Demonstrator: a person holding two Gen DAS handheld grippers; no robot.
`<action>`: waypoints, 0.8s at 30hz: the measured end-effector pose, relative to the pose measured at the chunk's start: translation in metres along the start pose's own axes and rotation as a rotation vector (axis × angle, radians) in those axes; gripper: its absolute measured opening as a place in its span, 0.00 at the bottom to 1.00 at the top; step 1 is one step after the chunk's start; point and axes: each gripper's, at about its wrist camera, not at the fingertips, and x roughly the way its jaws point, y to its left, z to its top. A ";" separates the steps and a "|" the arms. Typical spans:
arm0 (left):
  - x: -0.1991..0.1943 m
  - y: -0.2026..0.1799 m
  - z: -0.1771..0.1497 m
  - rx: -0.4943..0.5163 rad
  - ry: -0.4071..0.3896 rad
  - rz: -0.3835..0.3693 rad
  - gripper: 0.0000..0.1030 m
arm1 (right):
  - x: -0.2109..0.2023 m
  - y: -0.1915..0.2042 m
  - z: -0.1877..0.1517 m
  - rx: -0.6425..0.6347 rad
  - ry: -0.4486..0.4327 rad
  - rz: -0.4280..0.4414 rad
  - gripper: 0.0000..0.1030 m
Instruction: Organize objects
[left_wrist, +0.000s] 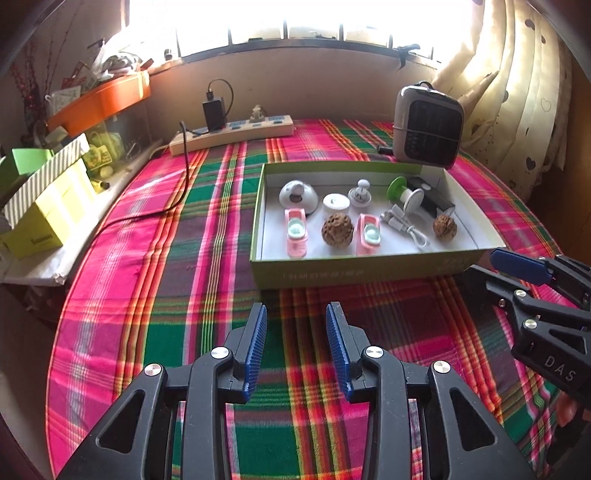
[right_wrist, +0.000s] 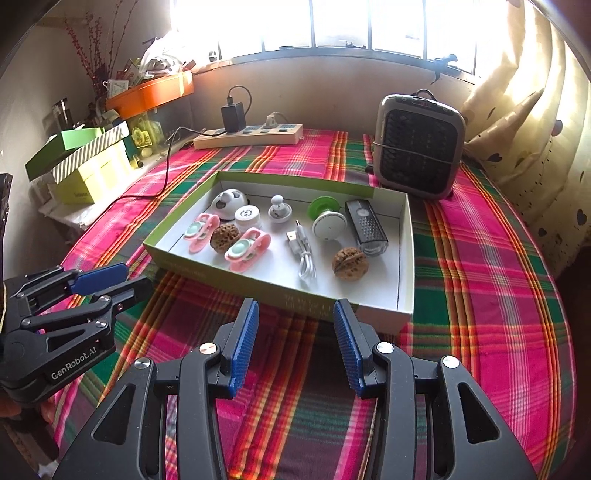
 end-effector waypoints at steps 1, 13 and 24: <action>0.001 0.001 -0.003 -0.006 0.008 0.000 0.31 | 0.000 0.000 -0.002 0.001 0.002 -0.002 0.42; 0.005 0.003 -0.033 -0.043 0.056 0.029 0.31 | -0.001 -0.002 -0.031 0.029 0.062 -0.035 0.51; 0.003 0.003 -0.038 -0.066 0.034 0.044 0.34 | 0.003 -0.006 -0.045 0.047 0.089 -0.060 0.53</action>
